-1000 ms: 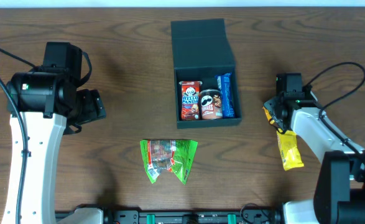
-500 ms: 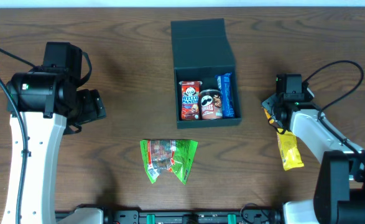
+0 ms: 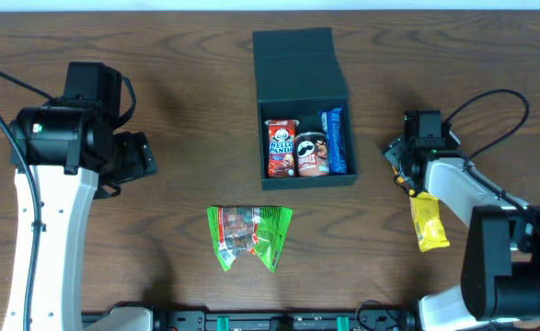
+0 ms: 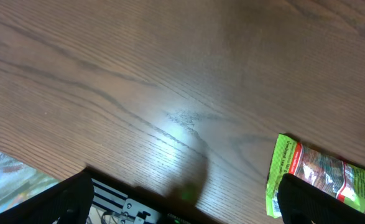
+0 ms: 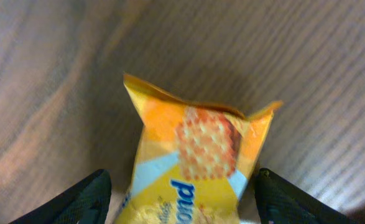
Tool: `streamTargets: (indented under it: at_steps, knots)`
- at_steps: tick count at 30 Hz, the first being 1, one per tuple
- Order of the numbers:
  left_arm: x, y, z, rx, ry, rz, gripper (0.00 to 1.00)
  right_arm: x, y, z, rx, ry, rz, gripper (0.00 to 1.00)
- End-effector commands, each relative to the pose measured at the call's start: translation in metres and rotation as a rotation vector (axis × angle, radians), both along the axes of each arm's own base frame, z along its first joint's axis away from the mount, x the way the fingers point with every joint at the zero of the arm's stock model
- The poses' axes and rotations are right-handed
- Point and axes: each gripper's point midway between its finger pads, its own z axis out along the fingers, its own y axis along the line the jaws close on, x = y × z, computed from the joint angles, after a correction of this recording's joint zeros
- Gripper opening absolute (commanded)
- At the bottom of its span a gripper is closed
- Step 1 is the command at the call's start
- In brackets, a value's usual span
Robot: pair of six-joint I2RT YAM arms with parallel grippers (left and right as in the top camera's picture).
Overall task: Pack container
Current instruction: 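Grasp the small yellow packet with the right gripper and lift, then carry the yellow packet into the black box beside the can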
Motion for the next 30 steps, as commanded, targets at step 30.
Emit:
streamTargets:
  at_steps: [30]
  knots:
    - [-0.001,0.004,-0.001,0.014,0.005,0.011,0.95,0.037,0.033,0.051,-0.054,-0.045,0.467,0.35]
